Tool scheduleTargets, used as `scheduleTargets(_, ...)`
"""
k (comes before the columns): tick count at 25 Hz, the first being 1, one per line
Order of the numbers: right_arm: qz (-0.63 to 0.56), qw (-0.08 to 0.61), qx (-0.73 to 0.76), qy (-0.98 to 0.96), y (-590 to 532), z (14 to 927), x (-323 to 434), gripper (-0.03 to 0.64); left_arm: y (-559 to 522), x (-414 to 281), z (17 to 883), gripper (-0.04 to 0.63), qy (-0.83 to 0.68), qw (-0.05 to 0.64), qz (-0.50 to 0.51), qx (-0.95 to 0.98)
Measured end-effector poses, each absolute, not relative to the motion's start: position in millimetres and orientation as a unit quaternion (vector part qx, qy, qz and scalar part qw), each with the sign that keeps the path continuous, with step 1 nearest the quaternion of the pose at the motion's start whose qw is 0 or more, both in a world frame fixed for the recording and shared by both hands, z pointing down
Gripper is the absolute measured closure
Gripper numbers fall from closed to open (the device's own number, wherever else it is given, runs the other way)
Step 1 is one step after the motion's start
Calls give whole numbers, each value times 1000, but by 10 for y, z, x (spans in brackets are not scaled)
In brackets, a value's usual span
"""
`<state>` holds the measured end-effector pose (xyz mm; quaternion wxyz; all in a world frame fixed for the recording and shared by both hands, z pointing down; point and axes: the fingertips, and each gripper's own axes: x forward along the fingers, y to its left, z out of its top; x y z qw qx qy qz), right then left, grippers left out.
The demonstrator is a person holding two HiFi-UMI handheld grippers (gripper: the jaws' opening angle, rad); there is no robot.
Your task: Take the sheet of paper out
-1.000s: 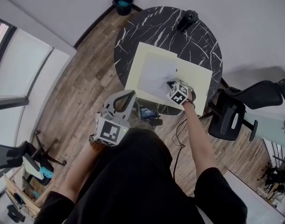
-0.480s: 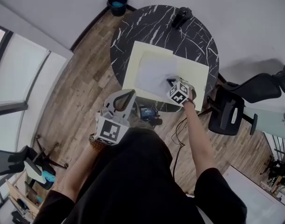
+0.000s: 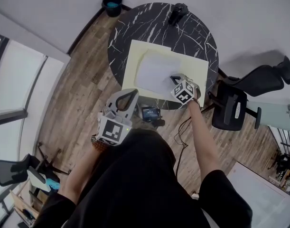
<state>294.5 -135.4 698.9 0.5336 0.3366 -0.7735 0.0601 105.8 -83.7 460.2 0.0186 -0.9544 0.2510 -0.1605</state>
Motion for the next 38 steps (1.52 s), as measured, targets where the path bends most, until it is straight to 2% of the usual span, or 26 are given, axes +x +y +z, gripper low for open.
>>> scheduleTargets(26, 52, 495, 422, -757, -1128, 6250, 2733, 620, -726, 653, 4367, 597, 237, 28, -130, -962)
scheduleTargets(38, 75, 449, 479, -750, -953, 5963, 2610, 620, -674, 578, 4255, 597, 223, 25, -109, -968)
